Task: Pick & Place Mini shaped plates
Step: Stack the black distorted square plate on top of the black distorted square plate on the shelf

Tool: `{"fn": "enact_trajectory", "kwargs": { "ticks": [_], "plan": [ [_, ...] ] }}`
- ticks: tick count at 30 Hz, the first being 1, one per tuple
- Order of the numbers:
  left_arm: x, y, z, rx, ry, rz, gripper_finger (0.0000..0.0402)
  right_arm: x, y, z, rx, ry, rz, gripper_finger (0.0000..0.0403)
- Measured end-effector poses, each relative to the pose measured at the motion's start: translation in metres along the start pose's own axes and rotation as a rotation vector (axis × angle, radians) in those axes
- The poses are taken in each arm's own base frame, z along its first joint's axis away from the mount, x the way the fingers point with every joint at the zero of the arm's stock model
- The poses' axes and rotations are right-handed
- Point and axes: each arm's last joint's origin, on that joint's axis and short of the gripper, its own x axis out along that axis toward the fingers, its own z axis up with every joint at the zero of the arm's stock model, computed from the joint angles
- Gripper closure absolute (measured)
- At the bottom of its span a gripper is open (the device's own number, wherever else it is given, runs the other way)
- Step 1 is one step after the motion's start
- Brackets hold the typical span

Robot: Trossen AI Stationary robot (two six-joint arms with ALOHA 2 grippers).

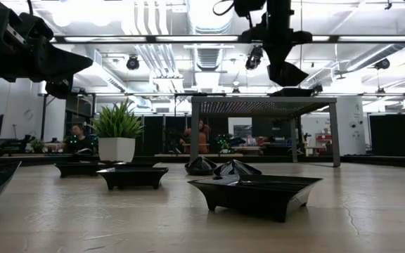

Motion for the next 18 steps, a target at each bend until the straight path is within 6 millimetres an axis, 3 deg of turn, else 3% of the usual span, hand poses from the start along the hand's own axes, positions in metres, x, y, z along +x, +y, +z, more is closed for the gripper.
{"fn": "enact_trajectory", "kwargs": {
  "ticks": [18],
  "plan": [
    [0.0, 0.0, 0.0, 0.0, 0.0, 0.0, 0.0396, 0.023, 0.008, 0.009, -0.013, 0.041, -0.057, 0.0394]
  ]
}}
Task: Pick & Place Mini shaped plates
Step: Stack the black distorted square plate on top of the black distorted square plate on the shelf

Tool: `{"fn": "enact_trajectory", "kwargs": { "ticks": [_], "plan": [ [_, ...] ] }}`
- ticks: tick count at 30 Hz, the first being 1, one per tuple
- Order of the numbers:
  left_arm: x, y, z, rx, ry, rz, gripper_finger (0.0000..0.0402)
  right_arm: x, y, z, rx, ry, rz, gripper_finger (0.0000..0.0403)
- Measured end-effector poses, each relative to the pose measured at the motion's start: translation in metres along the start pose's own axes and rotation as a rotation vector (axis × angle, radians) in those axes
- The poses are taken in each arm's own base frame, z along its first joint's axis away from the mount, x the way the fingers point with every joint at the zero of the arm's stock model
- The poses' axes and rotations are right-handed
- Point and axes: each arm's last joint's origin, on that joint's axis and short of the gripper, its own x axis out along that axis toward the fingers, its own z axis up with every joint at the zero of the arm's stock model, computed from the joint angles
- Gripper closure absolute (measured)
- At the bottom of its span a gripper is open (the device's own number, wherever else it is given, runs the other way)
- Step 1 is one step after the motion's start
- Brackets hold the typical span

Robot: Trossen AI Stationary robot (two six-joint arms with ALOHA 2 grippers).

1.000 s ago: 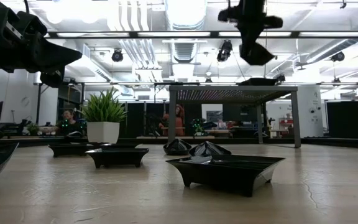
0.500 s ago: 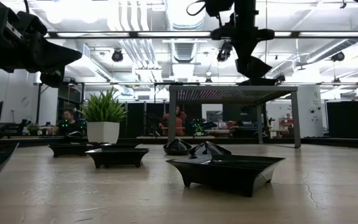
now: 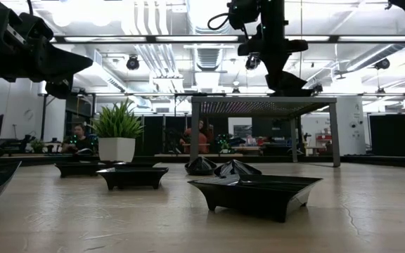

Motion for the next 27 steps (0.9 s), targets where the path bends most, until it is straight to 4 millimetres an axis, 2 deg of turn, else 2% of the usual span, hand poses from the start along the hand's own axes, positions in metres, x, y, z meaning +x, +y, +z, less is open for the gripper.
{"fn": "enact_trajectory", "kwargs": {
  "ticks": [7, 20, 27],
  "plan": [
    [0.0, 0.0, 0.0, 0.0, 0.0, 0.0, 0.0396, 0.0002, 0.0001, -0.0003, 0.002, 0.003, 0.002, 0.0384],
    [0.0, 0.0, 0.0, 0.0, 0.0, 0.0, 0.0396, -0.0005, -0.0001, -0.0006, 0.025, 0.001, 0.003, 0.027],
    [0.0, 0.0001, 0.0, 0.0, 0.0, 0.001, 0.0396, -0.0007, -0.0009, -0.0002, -0.005, -0.017, -0.02, 0.0237]
  ]
}}
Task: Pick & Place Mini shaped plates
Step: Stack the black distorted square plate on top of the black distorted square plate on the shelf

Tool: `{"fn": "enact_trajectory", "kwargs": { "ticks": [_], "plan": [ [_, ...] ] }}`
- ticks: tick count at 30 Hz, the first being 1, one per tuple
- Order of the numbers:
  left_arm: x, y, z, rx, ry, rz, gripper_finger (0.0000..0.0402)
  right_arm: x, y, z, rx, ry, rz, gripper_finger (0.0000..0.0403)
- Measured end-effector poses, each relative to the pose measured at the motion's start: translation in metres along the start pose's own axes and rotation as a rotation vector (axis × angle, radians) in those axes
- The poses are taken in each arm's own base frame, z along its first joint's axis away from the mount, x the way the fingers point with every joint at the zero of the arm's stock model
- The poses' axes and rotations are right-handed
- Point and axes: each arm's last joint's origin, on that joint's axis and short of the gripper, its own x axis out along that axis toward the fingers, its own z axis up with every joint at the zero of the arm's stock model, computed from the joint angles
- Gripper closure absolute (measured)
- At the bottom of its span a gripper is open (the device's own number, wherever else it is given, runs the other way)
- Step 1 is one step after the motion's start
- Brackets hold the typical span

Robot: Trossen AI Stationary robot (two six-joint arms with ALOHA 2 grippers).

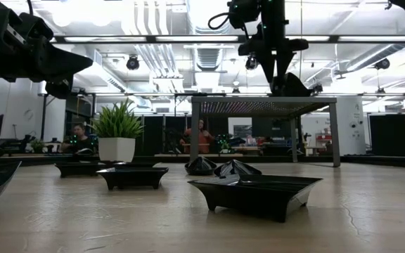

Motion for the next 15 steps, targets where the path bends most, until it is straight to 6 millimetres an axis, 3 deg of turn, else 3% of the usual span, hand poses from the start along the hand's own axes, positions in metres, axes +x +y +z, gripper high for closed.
{"fn": "enact_trajectory", "kwargs": {
  "ticks": [5, 15],
  "plan": [
    [0.0, 0.0, 0.0, 0.0, 0.0, 0.0, 0.0396, 0.0, -0.001, 0.0007, -0.018, -0.023, -0.031, 0.0237],
    [0.0, 0.0, 0.0, 0.0, 0.0, 0.0, 0.0396, 0.007, -0.0068, 0.0039, 0.006, 0.043, 0.018, 0.028]
  ]
}}
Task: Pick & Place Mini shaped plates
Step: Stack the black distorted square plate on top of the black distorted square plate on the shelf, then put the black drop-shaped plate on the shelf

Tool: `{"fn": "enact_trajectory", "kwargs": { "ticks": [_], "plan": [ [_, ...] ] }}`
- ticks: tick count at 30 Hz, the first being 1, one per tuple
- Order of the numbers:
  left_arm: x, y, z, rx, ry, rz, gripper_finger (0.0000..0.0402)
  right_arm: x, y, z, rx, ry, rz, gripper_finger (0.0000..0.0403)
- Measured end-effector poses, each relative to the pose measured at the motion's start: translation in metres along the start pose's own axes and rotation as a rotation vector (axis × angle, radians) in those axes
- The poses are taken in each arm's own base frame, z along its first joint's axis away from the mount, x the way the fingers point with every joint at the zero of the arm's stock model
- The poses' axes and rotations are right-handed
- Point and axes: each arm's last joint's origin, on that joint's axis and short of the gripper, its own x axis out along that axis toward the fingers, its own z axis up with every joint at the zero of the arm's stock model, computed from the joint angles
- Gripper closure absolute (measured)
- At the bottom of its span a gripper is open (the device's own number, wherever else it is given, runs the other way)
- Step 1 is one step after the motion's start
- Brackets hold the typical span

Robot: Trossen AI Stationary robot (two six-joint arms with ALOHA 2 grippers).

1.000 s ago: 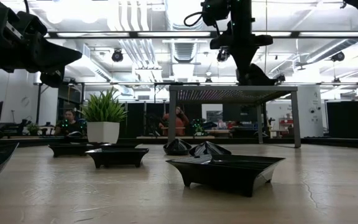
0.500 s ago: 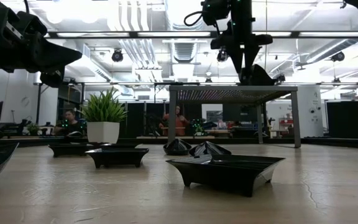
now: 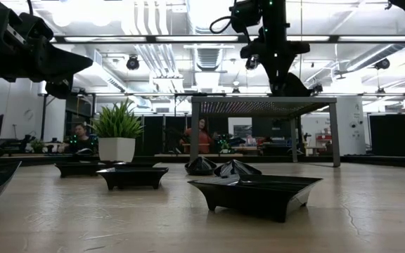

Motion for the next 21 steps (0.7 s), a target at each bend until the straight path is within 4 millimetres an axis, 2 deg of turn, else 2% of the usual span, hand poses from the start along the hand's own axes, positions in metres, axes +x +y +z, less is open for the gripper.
{"fn": "enact_trajectory", "kwargs": {
  "ticks": [4, 11, 21],
  "plan": [
    [0.0, 0.0, 0.0, 0.0, 0.0, 0.0, 0.0396, 0.0044, -0.002, 0.0006, -0.008, 0.016, -0.007, 0.031],
    [0.0, 0.0, 0.0, 0.0, 0.0, 0.0, 0.0396, 0.0048, -0.0018, 0.0005, -0.027, 0.017, -0.007, 0.0386],
    [0.0, -0.0001, 0.0, 0.0, 0.001, -0.001, 0.0396, 0.0033, -0.0012, 0.0003, -0.006, 0.01, -0.008, 0.0394]
  ]
}}
